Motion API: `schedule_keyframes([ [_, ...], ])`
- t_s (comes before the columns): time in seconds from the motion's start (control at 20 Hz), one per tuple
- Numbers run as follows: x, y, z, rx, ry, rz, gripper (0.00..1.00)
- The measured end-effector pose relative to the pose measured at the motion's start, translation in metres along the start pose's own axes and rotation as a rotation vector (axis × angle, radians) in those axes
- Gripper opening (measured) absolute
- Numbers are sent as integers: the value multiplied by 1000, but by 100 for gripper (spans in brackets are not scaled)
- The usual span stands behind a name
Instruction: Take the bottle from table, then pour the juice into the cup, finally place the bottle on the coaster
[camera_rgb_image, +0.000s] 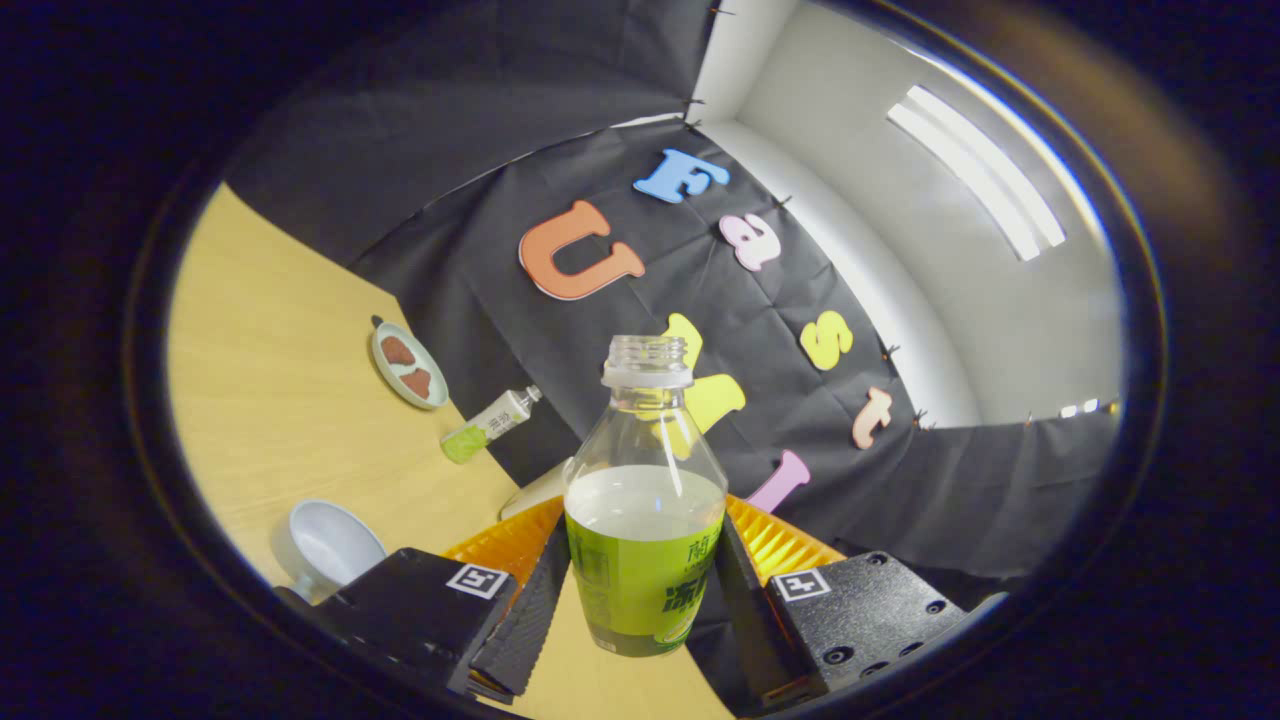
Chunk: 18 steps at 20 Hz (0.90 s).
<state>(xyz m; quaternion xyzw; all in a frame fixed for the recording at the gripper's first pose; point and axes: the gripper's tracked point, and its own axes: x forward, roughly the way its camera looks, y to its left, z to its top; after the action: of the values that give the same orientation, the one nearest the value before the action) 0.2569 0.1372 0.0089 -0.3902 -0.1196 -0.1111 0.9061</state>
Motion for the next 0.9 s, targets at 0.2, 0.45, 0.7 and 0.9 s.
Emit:
schedule_keyframes([
  [0.2,29,-5,-6,299,71,21,81],
  [0.45,68,18,-45,559,196,83,81],
  [0.7,95,43,-82,663,249,119,82],
  [0.9,105,65,-93,710,260,158,82],
])
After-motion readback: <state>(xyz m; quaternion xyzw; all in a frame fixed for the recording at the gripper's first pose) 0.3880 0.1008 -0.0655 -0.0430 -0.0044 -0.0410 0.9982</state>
